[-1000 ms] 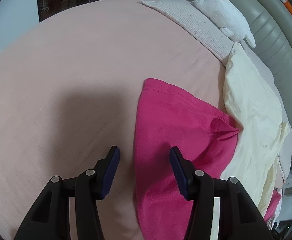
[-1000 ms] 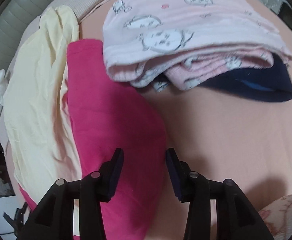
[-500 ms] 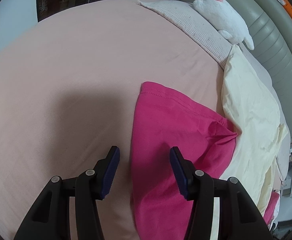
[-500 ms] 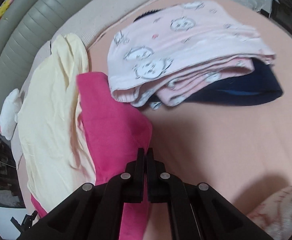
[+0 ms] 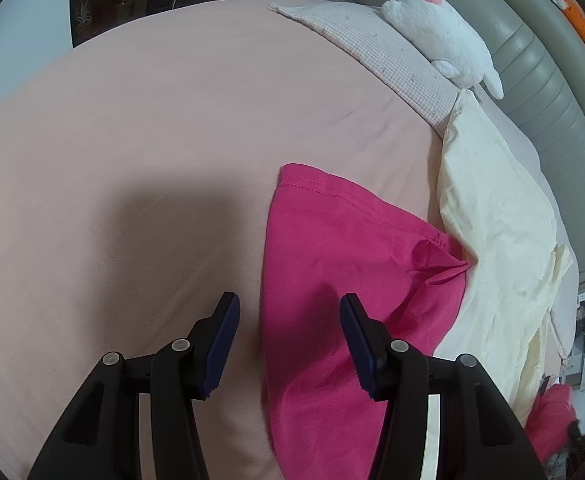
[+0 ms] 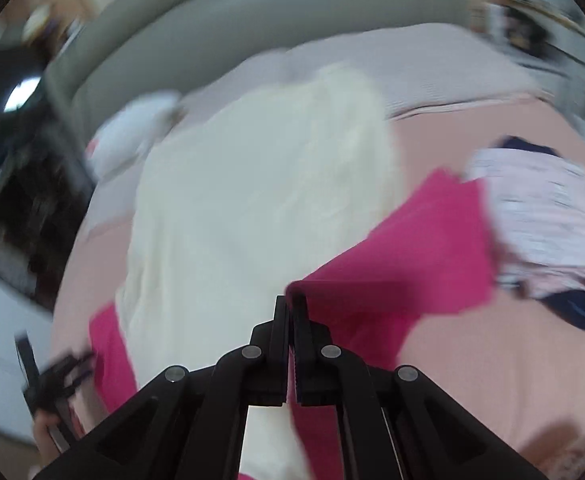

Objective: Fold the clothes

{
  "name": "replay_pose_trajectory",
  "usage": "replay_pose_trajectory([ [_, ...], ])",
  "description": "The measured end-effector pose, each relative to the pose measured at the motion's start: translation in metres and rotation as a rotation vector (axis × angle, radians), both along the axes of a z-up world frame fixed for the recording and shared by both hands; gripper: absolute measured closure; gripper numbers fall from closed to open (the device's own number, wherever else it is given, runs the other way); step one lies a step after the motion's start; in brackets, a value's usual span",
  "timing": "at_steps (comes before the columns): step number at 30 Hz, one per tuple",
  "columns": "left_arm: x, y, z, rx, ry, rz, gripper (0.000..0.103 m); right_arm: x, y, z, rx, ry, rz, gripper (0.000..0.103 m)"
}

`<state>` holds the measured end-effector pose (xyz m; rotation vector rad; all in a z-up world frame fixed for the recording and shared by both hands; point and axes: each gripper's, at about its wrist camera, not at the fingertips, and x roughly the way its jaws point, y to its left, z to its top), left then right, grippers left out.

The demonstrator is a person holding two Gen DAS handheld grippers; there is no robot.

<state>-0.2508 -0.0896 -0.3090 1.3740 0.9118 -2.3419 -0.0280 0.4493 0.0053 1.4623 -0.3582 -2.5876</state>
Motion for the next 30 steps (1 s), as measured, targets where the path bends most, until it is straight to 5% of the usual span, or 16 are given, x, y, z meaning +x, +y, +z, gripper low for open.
replay_pose_trajectory([
  [2, -0.002, 0.002, -0.003, -0.006, -0.007, -0.016, 0.054, -0.006, -0.034, -0.033, -0.004, -0.148, 0.146, 0.102],
  [5, -0.005, 0.004, -0.004, -0.021, -0.015, -0.026, 0.054, 0.007, -0.03, -0.053, -0.097, -0.252, 0.155, 0.096],
  [9, -0.005, 0.006, 0.001, -0.02, 0.009, -0.028, 0.054, 0.026, 0.018, -0.031, -0.073, -0.122, -0.007, 0.068],
  [13, -0.005, 0.021, 0.013, -0.03, 0.062, -0.1, 0.054, 0.017, 0.041, -0.041, 0.039, -0.126, -0.03, 0.067],
  [18, -0.013, 0.072, 0.025, -0.013, 0.113, -0.332, 0.054, 0.013, 0.019, -0.105, 0.079, -0.416, 0.187, 0.068],
  [21, -0.017, 0.109, 0.031, -0.087, 0.124, -0.466, 0.054, 0.042, 0.014, -0.099, 0.148, -0.416, 0.252, 0.065],
  [23, -0.019, 0.125, 0.03, -0.099, 0.122, -0.504, 0.054, 0.049, 0.025, -0.102, 0.05, -0.526, 0.25, 0.065],
  [25, -0.023, 0.142, 0.03, -0.088, 0.119, -0.555, 0.054, 0.05, 0.032, -0.094, 0.029, -0.518, 0.217, 0.065],
  [27, -0.025, 0.164, 0.031, -0.073, 0.131, -0.623, 0.054, 0.046, 0.032, -0.073, 0.036, -0.365, 0.183, 0.065],
  [30, -0.025, 0.213, 0.04, -0.054, 0.185, -0.757, 0.054, 0.038, 0.022, -0.073, 0.032, -0.294, 0.162, 0.065],
])
